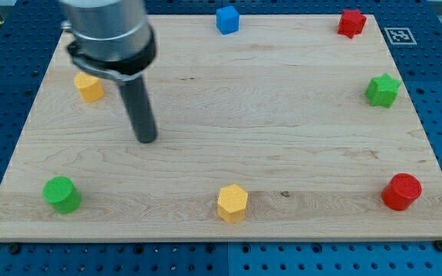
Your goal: Point your arm at bottom center
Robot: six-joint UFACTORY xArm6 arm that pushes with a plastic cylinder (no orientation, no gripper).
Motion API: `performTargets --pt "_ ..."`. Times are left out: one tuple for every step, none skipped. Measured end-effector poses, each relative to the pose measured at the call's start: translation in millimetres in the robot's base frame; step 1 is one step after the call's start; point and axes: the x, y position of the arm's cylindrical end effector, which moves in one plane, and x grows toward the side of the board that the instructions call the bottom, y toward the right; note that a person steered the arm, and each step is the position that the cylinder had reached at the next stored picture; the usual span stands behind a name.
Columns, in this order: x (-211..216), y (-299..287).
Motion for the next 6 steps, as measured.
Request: performTargets --pt "2.4 0.0" --pt "45.2 1.0" --pt "98.6 2.1" --pt "104.6 2.2" --pt "114.6 15.1" --pt "127.3 43.9"
